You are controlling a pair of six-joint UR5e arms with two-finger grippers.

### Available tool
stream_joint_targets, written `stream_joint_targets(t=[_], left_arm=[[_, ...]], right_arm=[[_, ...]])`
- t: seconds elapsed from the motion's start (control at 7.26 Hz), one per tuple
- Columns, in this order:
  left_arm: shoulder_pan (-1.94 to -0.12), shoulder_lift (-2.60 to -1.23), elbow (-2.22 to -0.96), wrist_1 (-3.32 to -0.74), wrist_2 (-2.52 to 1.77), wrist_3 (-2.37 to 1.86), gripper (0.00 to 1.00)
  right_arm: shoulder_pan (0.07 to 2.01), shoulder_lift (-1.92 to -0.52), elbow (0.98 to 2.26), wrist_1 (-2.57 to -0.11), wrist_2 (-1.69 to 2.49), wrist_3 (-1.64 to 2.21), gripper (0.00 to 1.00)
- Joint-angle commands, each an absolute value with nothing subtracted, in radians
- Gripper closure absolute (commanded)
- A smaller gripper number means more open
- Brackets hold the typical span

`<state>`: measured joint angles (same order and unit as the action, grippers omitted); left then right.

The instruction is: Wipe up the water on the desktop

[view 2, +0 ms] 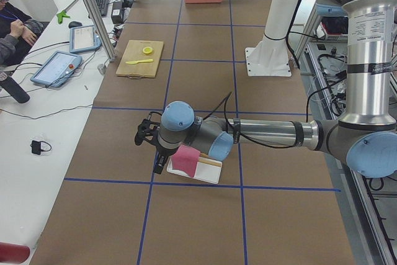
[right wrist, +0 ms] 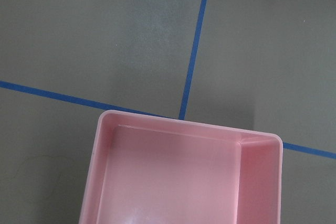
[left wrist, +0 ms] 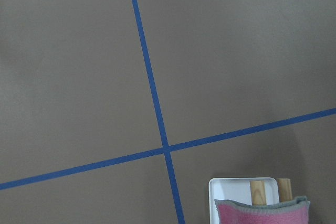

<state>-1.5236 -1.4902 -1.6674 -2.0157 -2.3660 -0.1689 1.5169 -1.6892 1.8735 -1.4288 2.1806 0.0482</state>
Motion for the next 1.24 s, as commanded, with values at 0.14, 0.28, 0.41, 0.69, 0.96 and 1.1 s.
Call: stream_joint_targets(t=[0.14,0.28,0.41,0.69,0.96,1.1], left_arm=[[-1.421,-1.489,-1.607,-2.142,-2.362,-0.296,0.04],[-1.401,-1.489,-1.574,-2.201,-2.362,-0.298,0.1],[-1.391,-1.489,-1.569,-2.207,-2.367,-0.298,0.2],[-1.358,-1.489,-1.571,-2.227,-2.368,-0.299,0.26],[-1.355,-1.486,-1.569,-2.233,-2.37,-0.299,0.34],[-1.351,-1.482,-1.569,-2.233,-2.37,-0.298,0.37]], right_arm=[[1.517,-1.69,1.871,-1.428,2.181,0.049,0.0],[1.517,-1.693,1.873,-1.428,2.183,0.049,0.0],[1.517,-1.694,1.871,-1.428,2.181,0.049,0.0],[1.517,-1.695,1.873,-1.428,2.183,0.049,0.0],[1.517,-1.697,1.873,-1.428,2.181,0.049,0.0],[1.517,-1.7,1.873,-1.428,2.18,0.049,0.0]])
